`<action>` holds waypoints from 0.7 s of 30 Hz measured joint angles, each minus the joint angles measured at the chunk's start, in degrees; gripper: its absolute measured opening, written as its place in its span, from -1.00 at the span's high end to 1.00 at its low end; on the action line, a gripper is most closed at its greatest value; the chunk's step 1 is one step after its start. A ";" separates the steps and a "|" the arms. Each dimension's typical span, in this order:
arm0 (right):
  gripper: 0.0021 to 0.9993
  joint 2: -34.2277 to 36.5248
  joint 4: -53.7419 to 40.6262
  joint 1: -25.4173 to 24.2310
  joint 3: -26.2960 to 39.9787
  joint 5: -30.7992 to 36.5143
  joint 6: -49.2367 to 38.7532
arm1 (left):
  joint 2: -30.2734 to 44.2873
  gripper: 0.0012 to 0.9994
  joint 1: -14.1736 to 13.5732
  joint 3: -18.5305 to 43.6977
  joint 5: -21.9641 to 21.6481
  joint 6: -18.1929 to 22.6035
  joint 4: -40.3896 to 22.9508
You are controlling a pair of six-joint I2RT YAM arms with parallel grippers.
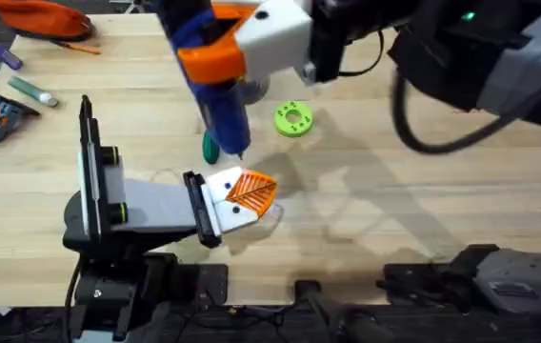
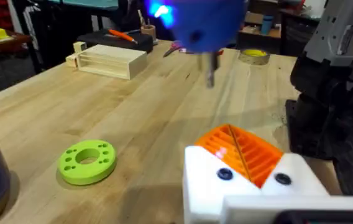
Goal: Pick up the gripper from the table and insert it into the empty holder that is missing its gripper. Then pick up a screw, insert it into the mounting hole, and use the screwdriver to tighten it. Finally, clean up the table by picking up the vegetable and placing it into the bucket.
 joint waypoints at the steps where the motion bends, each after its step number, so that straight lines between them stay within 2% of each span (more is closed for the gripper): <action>1: 0.95 0.01 -3.71 -0.31 0.32 1.97 -1.25 | -0.01 0.97 0.00 0.00 0.00 0.00 0.00; 2: 0.95 0.00 -7.49 -0.61 0.69 4.33 -2.64 | -0.02 0.97 0.00 0.00 0.00 0.00 0.02; 3: 0.95 0.02 -20.31 -1.66 3.00 12.31 -8.37 | 0.00 0.97 0.00 0.00 0.00 0.00 0.01; 4: 0.95 0.02 -24.43 -2.16 4.23 14.89 -10.40 | 0.00 0.97 0.00 0.00 0.00 0.00 0.02; 15: 0.95 0.00 -57.56 -11.59 19.87 33.49 -25.94 | 0.00 0.97 0.00 0.00 0.00 0.00 0.02; 17: 0.95 0.00 -64.09 -12.70 21.56 37.96 -30.44 | 0.00 0.97 0.00 0.00 0.00 0.00 0.00; 18: 0.95 0.02 -70.66 -13.83 23.42 43.86 -37.05 | -0.02 0.97 0.00 0.00 -0.02 0.00 0.02; 21: 0.95 0.01 -74.62 -14.83 25.09 48.55 -43.31 | -0.01 0.97 0.00 0.00 -0.02 0.00 0.02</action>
